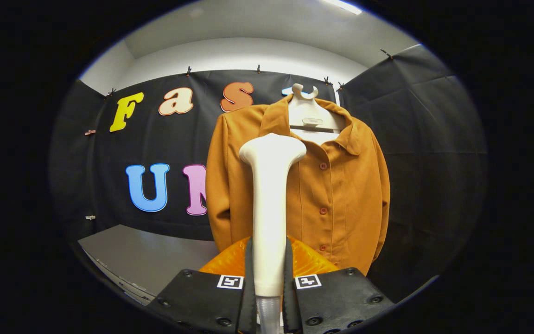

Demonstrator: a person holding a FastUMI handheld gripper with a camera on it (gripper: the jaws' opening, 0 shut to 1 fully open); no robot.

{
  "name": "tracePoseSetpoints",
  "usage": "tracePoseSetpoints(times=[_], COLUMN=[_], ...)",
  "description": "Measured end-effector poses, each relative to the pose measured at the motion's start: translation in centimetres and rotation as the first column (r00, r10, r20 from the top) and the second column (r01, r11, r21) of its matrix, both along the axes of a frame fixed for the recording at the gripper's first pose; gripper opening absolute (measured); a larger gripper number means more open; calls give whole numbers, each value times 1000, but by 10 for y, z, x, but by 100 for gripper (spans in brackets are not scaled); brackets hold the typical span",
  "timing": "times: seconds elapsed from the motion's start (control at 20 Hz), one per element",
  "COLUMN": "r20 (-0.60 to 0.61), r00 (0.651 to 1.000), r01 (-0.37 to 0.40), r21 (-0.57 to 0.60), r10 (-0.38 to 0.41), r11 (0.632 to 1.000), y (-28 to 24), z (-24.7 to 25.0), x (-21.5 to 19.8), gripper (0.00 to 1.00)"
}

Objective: Iron the clothes twice with a garment steamer, once on the left side and once on the right side.

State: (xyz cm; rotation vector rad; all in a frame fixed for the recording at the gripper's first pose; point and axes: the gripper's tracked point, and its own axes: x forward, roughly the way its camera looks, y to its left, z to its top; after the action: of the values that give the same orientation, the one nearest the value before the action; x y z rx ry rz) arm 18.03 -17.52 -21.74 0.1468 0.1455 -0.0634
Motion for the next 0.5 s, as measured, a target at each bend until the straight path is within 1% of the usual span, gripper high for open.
tracePoseSetpoints(times=[0.35,0.5], r20=[-96,-144], r00=[995,989], r01=[-2,-4], r21=[19,31], r10=[4,9], r11=[1000,1000], y=[-1,-1], z=[-47,-70], x=[5,-10], gripper=[26,26])
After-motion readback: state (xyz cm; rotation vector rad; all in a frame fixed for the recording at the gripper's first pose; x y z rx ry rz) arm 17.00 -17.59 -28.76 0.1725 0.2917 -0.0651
